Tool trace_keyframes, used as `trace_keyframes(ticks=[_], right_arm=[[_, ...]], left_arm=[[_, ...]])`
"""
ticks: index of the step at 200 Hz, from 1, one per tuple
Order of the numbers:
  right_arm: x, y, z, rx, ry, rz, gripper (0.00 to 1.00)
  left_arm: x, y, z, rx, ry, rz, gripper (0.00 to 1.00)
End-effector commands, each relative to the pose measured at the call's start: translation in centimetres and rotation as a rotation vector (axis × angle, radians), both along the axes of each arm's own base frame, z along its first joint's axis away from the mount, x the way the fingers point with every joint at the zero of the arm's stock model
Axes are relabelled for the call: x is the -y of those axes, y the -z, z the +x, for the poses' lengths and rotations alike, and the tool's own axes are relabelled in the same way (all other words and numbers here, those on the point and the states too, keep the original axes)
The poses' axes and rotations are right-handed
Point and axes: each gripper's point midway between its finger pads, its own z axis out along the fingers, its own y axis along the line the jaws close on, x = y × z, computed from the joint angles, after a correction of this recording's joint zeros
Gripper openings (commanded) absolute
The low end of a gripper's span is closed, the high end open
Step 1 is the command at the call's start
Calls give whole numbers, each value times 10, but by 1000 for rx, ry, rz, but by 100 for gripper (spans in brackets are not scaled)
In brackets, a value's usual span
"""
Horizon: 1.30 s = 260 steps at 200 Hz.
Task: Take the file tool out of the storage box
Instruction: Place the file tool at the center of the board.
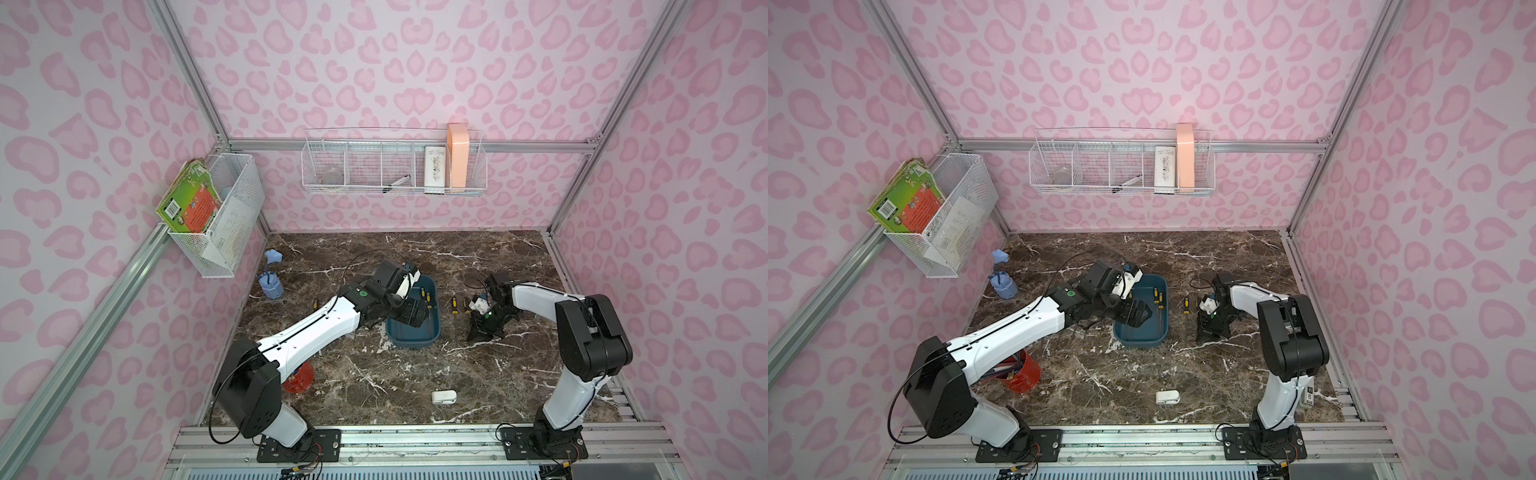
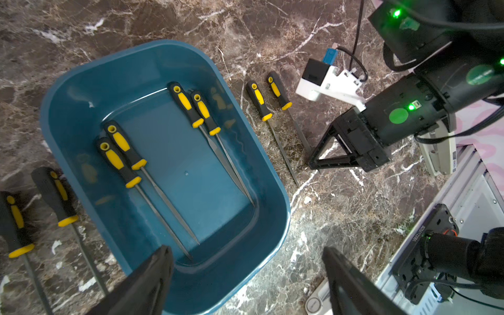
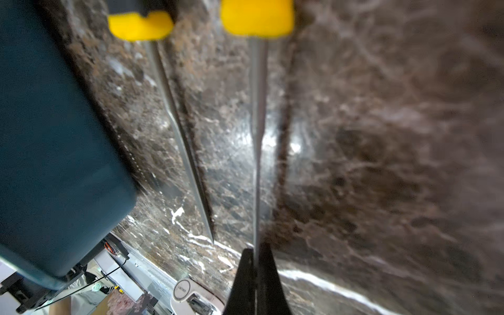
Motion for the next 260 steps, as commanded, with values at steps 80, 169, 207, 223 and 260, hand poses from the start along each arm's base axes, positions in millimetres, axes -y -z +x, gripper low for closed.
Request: trace_keyframes(ticks=[80, 169, 207, 223, 260], right_arm=[[19, 5, 0, 29, -8, -118, 17], [1, -95, 27, 493, 58, -52, 22], [-19, -113, 33, 663, 64, 92, 17], [-18, -113, 36, 715, 67, 101, 17], [-14, -114, 35, 768, 68, 130, 18]], left_arm=[[0, 24, 11, -65, -22, 100, 87], [12, 70, 84, -7, -215, 224, 57], [28, 87, 117, 24, -254, 228, 52], [29, 100, 126, 17, -270, 272, 51], [22, 120, 134, 2, -309, 331, 51]])
